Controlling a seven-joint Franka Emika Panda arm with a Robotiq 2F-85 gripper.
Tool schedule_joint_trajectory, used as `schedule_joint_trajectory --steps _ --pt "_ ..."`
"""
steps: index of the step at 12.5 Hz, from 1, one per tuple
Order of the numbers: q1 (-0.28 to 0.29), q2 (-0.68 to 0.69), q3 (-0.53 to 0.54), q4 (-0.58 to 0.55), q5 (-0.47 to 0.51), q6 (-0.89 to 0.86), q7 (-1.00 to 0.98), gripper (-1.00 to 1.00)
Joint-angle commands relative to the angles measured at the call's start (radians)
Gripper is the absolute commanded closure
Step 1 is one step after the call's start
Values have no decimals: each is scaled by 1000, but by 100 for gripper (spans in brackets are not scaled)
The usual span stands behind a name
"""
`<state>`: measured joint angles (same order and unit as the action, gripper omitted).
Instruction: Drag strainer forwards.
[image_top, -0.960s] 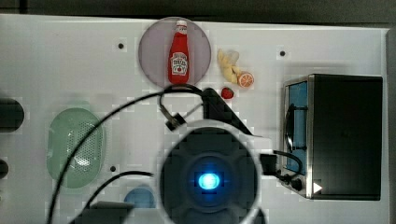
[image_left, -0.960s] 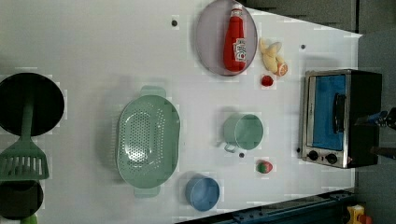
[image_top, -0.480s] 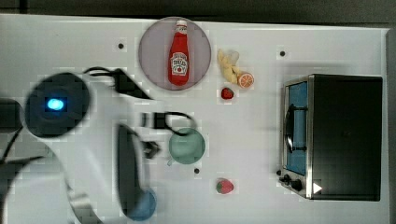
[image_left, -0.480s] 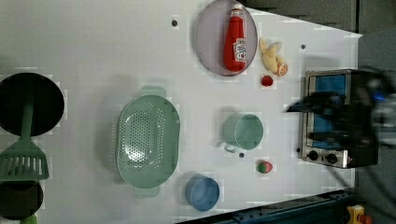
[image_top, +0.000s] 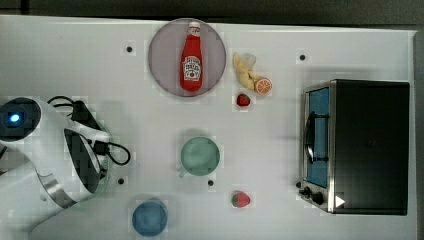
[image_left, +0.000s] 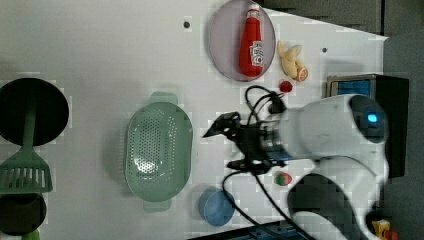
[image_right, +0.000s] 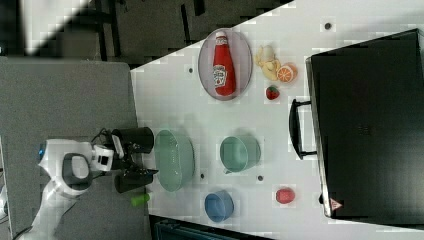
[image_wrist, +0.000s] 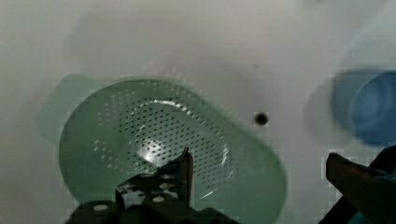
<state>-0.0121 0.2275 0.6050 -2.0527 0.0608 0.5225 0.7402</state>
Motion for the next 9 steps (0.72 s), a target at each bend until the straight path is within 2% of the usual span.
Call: schedule_joint_trajectory --steps 1,5,9 --pt "15 57 4 4 -15 108 255 -100" --pt "79 203 -10 4 -45 272 440 -100" --pt "171 285 -71 4 -88 389 627 -100"
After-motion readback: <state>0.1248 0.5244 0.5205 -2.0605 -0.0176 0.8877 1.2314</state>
